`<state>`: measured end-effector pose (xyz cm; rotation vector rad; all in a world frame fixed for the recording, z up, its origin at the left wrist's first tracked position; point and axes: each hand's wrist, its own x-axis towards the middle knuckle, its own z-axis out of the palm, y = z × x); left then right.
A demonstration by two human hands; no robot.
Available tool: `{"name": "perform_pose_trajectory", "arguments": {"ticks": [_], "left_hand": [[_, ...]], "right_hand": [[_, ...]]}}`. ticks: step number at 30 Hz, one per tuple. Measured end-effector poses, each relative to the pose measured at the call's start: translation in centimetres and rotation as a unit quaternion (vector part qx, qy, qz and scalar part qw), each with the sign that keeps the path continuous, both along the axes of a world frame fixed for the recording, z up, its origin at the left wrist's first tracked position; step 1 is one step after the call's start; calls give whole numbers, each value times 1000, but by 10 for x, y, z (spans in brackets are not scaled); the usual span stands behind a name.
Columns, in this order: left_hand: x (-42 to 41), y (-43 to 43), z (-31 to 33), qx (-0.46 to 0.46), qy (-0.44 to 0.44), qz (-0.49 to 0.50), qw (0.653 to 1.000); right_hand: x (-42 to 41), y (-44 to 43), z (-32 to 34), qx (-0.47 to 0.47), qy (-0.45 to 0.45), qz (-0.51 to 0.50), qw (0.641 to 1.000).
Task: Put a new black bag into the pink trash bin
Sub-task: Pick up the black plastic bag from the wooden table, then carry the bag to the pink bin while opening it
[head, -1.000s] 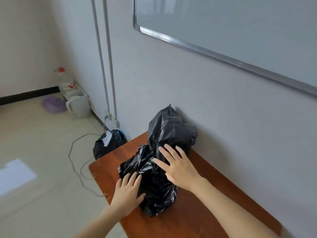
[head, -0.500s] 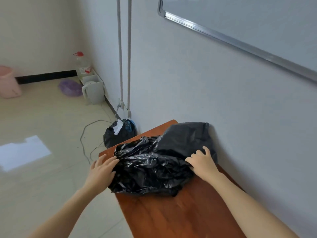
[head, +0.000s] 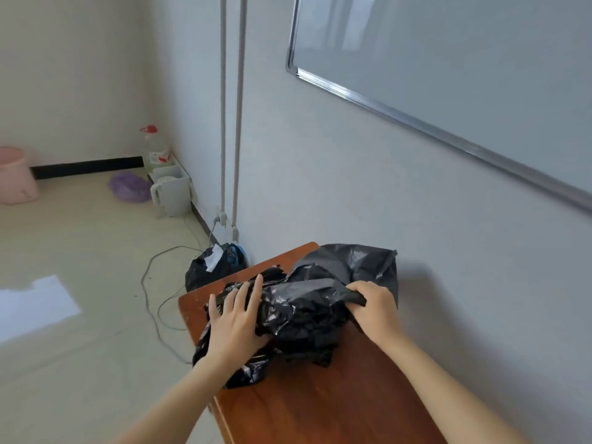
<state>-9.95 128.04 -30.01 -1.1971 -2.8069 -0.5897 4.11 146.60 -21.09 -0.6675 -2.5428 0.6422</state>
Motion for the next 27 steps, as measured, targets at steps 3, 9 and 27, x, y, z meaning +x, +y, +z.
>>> {"name": "perform_pose_trajectory", "arguments": {"ticks": [3, 9, 27], "left_hand": [[-6, -31, 6, 28, 39, 48, 998], [-27, -123, 33, 63, 136, 131, 980], [-35, -537, 48, 82, 175, 409, 892]], "right_hand": [[-9, -9, 16, -29, 43, 14, 999], [-63, -49, 20, -35, 37, 88, 995], [-265, -410, 11, 41, 9, 378, 925]]}}
